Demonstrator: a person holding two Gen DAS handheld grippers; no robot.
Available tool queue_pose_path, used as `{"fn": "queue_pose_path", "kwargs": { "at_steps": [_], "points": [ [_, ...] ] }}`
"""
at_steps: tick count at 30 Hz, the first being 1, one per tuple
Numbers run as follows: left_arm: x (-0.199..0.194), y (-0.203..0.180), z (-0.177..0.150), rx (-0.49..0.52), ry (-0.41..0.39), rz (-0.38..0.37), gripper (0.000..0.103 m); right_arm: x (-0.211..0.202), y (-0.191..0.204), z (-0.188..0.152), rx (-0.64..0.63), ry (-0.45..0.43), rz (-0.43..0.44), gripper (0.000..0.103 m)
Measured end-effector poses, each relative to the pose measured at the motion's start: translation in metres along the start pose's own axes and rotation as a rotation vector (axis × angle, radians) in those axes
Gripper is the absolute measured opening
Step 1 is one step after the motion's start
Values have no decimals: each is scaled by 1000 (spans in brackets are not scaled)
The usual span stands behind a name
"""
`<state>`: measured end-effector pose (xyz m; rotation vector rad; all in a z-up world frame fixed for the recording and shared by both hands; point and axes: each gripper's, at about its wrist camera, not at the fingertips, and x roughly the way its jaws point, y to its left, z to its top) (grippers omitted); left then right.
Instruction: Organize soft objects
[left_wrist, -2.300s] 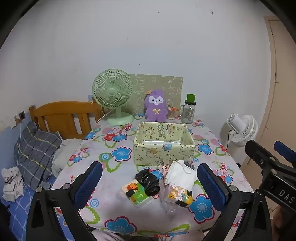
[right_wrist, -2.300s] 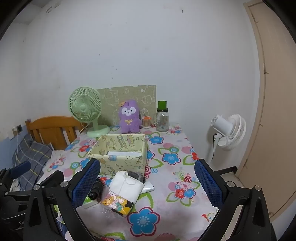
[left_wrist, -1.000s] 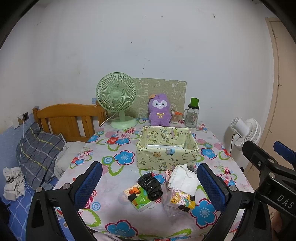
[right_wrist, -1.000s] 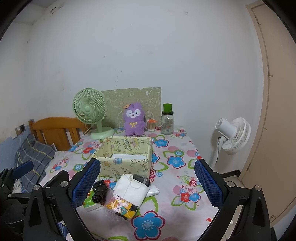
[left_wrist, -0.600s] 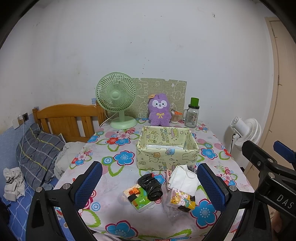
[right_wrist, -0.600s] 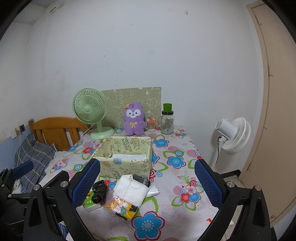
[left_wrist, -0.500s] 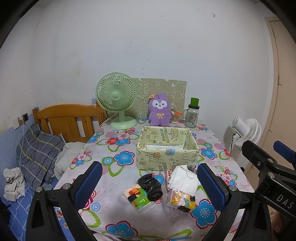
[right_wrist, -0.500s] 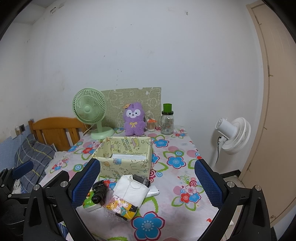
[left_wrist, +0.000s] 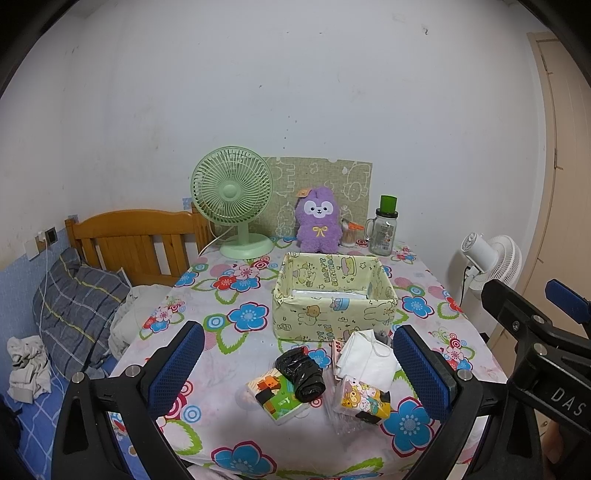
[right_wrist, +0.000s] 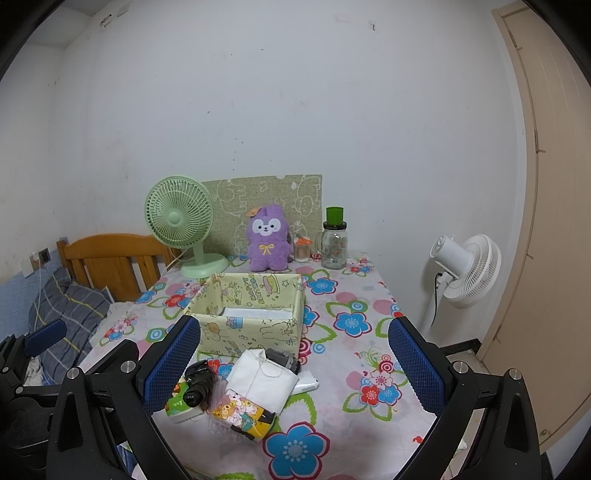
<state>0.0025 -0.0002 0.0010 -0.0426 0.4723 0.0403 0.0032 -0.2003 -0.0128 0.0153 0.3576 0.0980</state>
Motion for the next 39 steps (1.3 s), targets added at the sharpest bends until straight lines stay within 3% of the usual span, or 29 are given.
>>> {"fn": "queue_pose_path", "kwargs": {
  "at_steps": [21, 39],
  "points": [
    [13, 0, 1, 5, 20, 5, 102, 17, 4, -1, -4, 32, 4, 103],
    [68, 8, -9, -22, 106, 6, 102, 82, 13, -15, -1, 122, 60, 103]
  ]
}}
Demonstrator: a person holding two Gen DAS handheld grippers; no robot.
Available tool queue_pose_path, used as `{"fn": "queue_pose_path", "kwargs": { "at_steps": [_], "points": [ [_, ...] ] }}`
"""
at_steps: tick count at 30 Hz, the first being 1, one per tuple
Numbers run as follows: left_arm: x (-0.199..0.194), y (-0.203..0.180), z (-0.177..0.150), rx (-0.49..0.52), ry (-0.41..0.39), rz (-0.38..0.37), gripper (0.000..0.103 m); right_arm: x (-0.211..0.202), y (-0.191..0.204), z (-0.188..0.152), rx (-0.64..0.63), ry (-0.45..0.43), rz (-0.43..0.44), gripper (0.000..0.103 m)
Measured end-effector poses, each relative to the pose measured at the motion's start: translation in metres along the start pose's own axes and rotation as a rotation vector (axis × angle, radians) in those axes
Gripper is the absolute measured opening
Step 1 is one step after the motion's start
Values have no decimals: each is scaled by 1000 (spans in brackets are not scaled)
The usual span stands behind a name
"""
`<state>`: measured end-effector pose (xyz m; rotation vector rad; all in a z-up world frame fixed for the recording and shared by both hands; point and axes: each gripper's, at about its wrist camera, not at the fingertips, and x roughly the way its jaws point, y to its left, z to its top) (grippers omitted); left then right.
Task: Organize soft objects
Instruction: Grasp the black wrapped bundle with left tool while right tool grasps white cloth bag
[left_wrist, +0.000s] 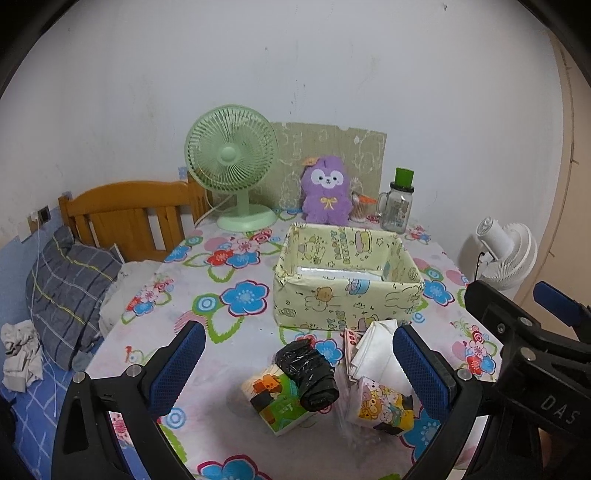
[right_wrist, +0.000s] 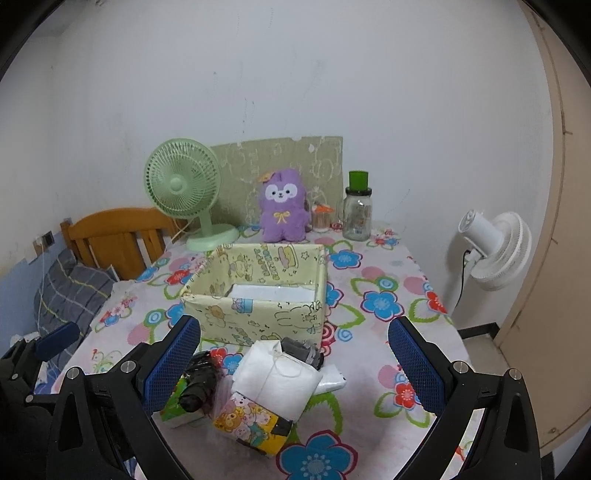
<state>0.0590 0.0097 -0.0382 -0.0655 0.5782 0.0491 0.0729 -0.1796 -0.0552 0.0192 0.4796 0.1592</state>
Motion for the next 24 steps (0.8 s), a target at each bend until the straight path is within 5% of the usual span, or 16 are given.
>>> {"fn": "queue_pose_path", "kwargs": {
  "at_steps": [24],
  "points": [
    [96, 2, -34, -7, 195, 21, 97, 100, 8, -42, 3, 201, 15, 103]
  ]
}}
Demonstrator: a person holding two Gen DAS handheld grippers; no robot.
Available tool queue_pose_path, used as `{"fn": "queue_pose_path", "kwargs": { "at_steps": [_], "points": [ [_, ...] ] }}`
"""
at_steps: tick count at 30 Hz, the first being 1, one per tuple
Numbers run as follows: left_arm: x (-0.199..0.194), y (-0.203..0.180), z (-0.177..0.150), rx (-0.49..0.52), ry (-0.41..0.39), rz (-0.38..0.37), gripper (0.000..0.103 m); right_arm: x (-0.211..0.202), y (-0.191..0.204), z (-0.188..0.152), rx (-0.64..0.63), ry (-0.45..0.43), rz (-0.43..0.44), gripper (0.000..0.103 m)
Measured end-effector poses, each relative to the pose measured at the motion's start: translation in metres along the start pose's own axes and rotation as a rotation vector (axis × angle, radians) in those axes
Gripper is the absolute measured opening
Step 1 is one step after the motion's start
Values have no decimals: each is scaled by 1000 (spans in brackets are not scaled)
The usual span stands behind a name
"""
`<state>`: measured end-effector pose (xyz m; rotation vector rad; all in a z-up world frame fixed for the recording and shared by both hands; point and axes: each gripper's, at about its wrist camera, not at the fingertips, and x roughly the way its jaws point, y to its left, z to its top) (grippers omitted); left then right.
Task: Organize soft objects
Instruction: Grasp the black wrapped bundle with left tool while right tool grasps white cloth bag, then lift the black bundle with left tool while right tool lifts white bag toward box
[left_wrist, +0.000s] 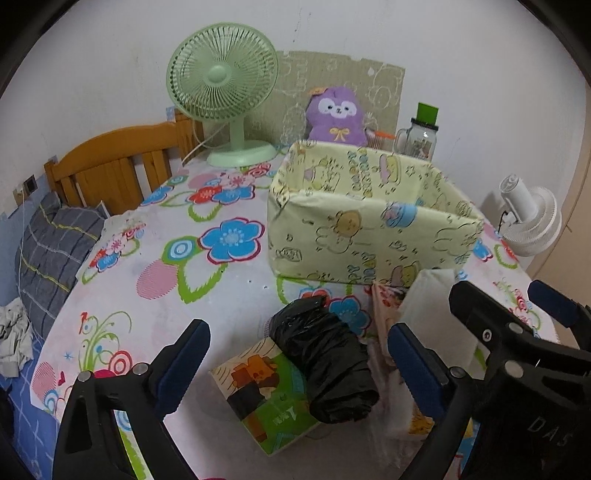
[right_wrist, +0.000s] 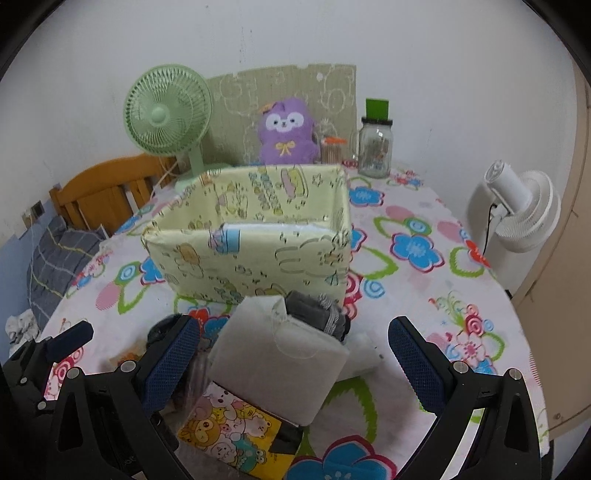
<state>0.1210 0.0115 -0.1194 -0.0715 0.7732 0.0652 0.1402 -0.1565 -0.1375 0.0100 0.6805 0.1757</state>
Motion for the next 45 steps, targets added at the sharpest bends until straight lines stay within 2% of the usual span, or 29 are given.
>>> {"fn": "queue_pose_path", "kwargs": {
  "at_steps": [6, 11, 16, 25, 30, 33, 45],
  "points": [
    [19, -1, -4, 21, 39, -11, 89, 20, 1, -7, 9, 41, -7, 103],
    [30, -2, -6, 25, 54, -22, 87, 36, 1, -10, 29, 82, 10, 103],
    [39, -5, -7, 35, 73, -31, 77, 48, 2, -13, 38, 118, 15, 102],
    [41, -12, -6, 64, 68, -38, 51, 53, -1, -14, 59, 121, 21, 86],
    [39, -14, -6, 61, 61, -35, 42, 50, -3, -13, 65, 113, 17, 78],
    [35, -15, -6, 60, 57, -42, 40, 47, -3, -12, 69, 107, 19, 75],
    [7, -16, 2, 50, -2, -52, 39, 17, -4, -3, 75, 41, 26, 74]
  ]
}}
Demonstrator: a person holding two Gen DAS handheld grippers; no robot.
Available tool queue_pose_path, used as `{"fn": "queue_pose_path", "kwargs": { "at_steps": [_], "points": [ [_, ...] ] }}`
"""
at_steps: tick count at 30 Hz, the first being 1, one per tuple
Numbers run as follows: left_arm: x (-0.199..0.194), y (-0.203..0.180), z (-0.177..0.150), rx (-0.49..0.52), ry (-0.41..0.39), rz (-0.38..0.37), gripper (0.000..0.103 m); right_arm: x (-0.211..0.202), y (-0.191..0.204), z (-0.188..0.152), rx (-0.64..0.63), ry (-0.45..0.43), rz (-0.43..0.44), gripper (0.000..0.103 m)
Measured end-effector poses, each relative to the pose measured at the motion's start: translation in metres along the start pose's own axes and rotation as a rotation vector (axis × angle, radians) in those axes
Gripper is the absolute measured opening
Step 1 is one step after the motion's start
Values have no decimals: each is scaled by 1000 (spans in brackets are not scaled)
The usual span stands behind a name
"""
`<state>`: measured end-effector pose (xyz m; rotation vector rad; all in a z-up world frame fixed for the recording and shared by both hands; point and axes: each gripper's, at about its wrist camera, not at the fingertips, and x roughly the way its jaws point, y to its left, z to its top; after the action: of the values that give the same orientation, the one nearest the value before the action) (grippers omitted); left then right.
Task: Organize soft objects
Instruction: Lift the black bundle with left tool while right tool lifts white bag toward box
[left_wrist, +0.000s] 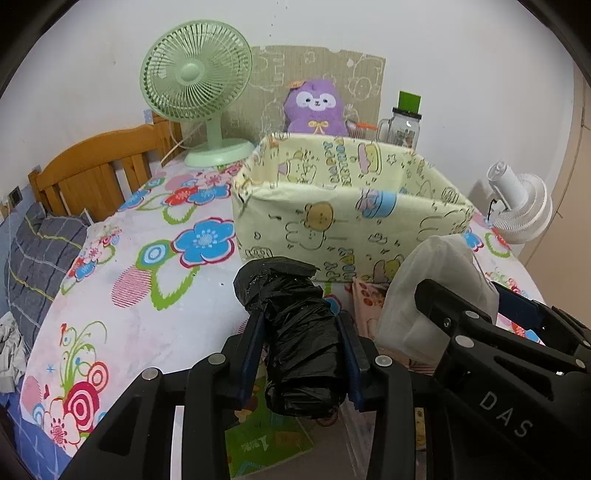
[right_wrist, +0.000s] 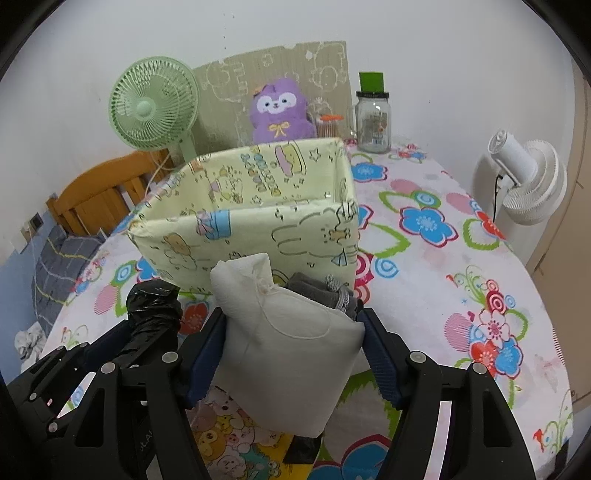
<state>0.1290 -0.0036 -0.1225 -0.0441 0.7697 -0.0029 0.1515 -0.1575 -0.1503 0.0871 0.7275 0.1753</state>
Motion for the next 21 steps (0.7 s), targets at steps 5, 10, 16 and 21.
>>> {"fn": "queue_pose_path", "kwargs": {
  "at_steps": [5, 10, 16, 21],
  "points": [
    [-16, -1, 4, -2, -27, -9, 39, -17, 1, 5, -7, -36, 0, 74],
    [-35, -5, 9, 7, -66, -17, 39, -37, 3, 8, -6, -73, -1, 74],
    [-60, -9, 15, 9, -105, -40, 39, -65, 6, 16, -23, -124, -3, 74],
    [-78, -10, 18, 13, -128, -42, 39, -86, 10, 19, -35, -159, -11, 74]
  ]
}}
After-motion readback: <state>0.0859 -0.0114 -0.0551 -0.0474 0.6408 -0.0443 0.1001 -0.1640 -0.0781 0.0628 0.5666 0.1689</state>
